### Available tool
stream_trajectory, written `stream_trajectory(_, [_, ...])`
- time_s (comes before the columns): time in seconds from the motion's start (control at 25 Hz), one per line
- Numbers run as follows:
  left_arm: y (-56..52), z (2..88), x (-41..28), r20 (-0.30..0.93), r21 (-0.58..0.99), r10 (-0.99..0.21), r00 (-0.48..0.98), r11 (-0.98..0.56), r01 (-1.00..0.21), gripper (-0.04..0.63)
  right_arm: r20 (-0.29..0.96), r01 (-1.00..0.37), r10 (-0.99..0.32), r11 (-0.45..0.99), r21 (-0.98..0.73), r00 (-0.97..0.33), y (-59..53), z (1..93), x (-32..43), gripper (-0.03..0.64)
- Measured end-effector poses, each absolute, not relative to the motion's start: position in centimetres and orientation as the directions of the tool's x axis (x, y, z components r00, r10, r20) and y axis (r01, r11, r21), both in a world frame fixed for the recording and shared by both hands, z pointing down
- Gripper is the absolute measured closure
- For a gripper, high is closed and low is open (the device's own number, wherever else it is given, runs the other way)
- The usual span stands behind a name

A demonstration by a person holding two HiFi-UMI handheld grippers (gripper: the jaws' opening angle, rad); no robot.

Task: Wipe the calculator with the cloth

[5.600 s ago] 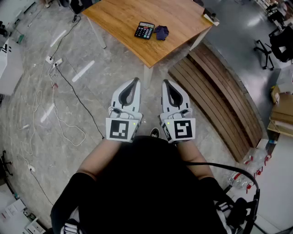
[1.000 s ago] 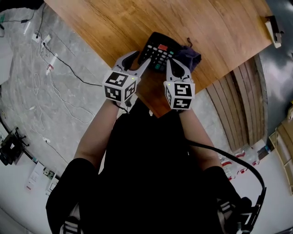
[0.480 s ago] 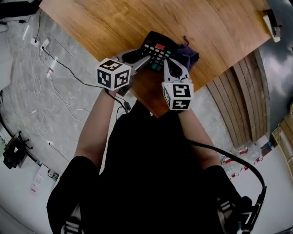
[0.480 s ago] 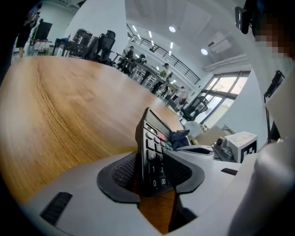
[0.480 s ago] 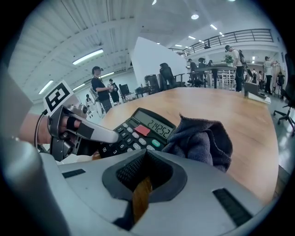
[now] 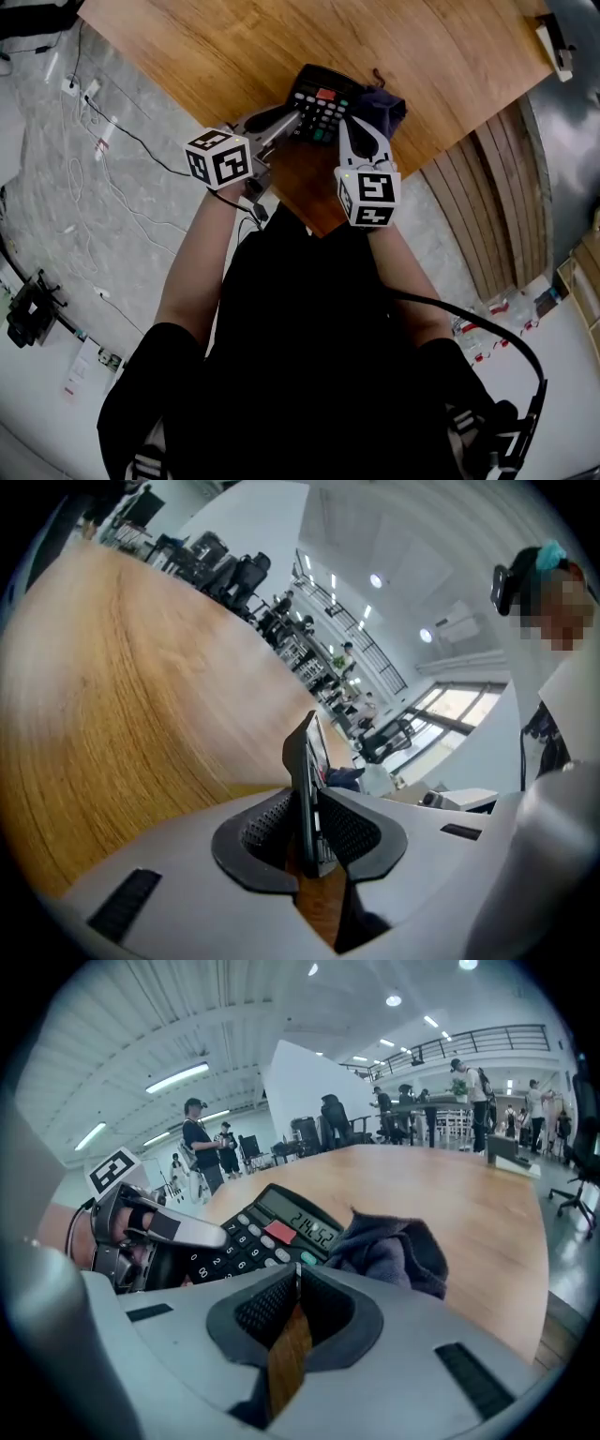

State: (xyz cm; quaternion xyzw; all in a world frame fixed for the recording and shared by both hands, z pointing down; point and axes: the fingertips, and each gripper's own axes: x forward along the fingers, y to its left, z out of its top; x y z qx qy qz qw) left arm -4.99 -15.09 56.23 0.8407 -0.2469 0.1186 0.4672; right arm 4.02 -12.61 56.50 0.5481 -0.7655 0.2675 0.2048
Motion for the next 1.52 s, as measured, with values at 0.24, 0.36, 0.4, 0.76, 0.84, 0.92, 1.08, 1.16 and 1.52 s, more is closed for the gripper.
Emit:
stream_trajectory(0.24, [-14.7,55.5,-5.1,0.344,0.813,-0.365,0.865,-0.345,-0.469,0.520,0.574,-0.974,-0.789,0.215,-0.077,-0.220,-11.9,53.9,6.8,0.600])
stream_trajectory(0.36, [-14.7,54.9,-4.9,0.328,0.820,-0.379,0.865,-0.340,-0.460,0.522,0.588,-0.985,-0.792,0.164,-0.052,-0.163,-11.8,54.0,8.7,0.598])
stream_trajectory(0.4, [-14.7,54.8,-4.9,0.324,0.821,-0.384,0.864,-0.340,-0.459,0.523,0.593,-0.987,-0.791,0.156,-0.046,-0.153,-11.8,54.1,9.1,0.587])
stream_trajectory(0.76, [-14.4,53.7,-5.0,0.292,0.834,-0.440,0.849,-0.317,-0.451,0.523,0.733,-0.984,-0.663,0.173,-0.046,-0.150,-12.7,58.6,10.4,0.449])
stream_trajectory(0.84, [-14.1,53.4,-5.1,0.289,0.834,-0.449,0.846,-0.317,-0.452,0.523,0.747,-0.983,-0.651,0.182,-0.019,-0.135,-12.8,59.2,10.3,0.449])
stream_trajectory(0.92, [-13.9,53.3,-5.2,0.286,0.833,-0.455,0.843,-0.316,-0.453,0.523,0.746,-0.980,-0.653,0.200,0.005,-0.130,-12.8,59.3,10.0,0.469])
stream_trajectory(1.08, [-13.7,52.8,-5.3,0.266,0.847,-0.478,0.837,-0.299,-0.440,0.523,0.715,-0.979,-0.686,0.203,0.012,-0.134,-12.4,57.7,10.0,0.531])
stream_trajectory(1.16, [-13.6,52.3,-5.5,0.247,0.859,-0.489,0.837,-0.290,-0.423,0.523,0.660,-0.980,-0.739,0.195,0.024,-0.131,-12.6,55.3,10.2,0.532])
stream_trajectory(1.52, [-12.4,48.9,-4.6,0.175,0.882,-0.503,0.846,-0.302,-0.362,0.523,0.478,-0.949,-0.836,0.314,0.016,-0.269,-14.6,45.9,6.1,0.534])
